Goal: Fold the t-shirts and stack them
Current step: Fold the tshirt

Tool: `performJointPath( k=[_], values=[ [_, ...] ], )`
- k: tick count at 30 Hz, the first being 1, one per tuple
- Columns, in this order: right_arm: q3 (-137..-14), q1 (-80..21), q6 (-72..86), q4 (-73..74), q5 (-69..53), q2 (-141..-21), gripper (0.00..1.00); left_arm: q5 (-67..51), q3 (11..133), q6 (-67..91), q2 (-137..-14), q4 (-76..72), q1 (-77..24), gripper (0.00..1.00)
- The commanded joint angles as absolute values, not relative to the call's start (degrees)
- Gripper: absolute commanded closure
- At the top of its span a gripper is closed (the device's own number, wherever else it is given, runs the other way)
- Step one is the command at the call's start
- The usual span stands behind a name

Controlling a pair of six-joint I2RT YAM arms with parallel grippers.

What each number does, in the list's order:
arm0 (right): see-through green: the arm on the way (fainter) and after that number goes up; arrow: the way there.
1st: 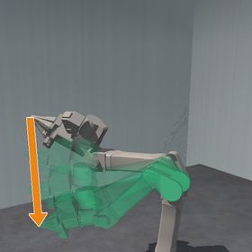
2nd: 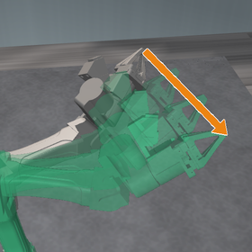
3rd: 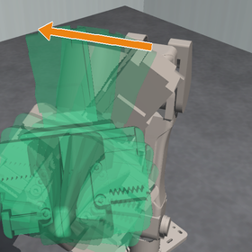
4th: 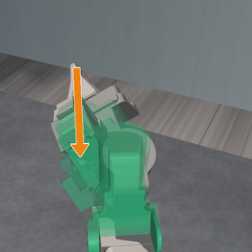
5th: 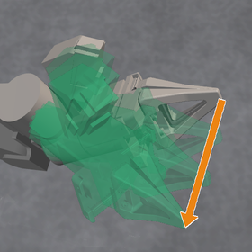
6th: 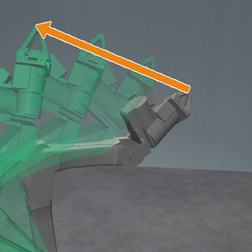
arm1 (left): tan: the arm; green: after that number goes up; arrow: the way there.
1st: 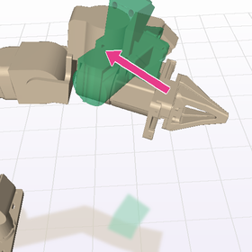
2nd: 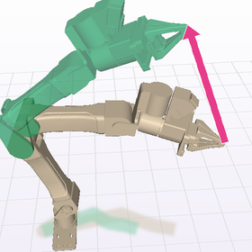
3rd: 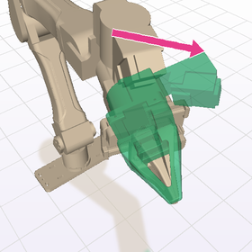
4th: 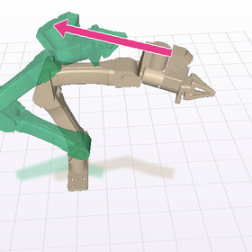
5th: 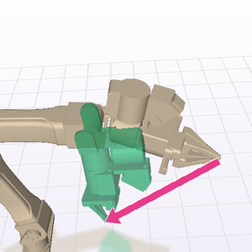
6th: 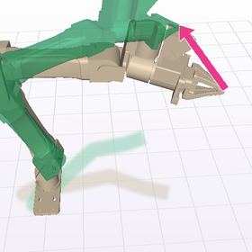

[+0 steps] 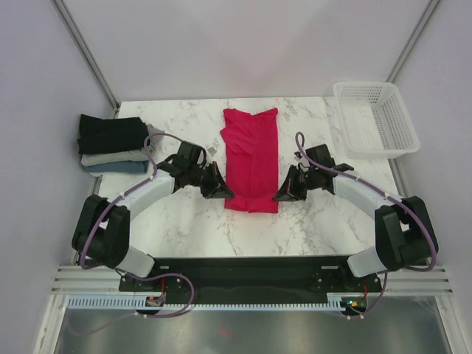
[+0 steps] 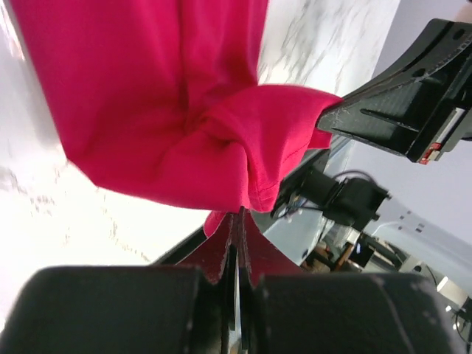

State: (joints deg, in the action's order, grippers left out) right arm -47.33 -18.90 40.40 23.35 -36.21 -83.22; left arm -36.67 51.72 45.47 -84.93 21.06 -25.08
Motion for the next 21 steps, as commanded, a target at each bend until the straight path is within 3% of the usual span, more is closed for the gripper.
performJointPath(
  k=[1, 13, 21],
  values=[
    [-54.7, -16.5, 38.2, 22.7, -36.5, -87.9, 1.00, -37.7, 58.4, 41.1, -88.1, 22.0, -22.5, 0.98],
    [-76.2, -12.2, 38.9, 13.1, -35.4, -107.9, 1.00, -38.8, 77.5, 40.2, -107.0, 16.5, -15.5, 0.98],
    [-84.2, -11.7, 38.2, 10.0, -33.3, -116.2, 1.00, -37.7, 89.6, 40.3, -118.6, 12.9, -14.2, 0.98]
  ],
)
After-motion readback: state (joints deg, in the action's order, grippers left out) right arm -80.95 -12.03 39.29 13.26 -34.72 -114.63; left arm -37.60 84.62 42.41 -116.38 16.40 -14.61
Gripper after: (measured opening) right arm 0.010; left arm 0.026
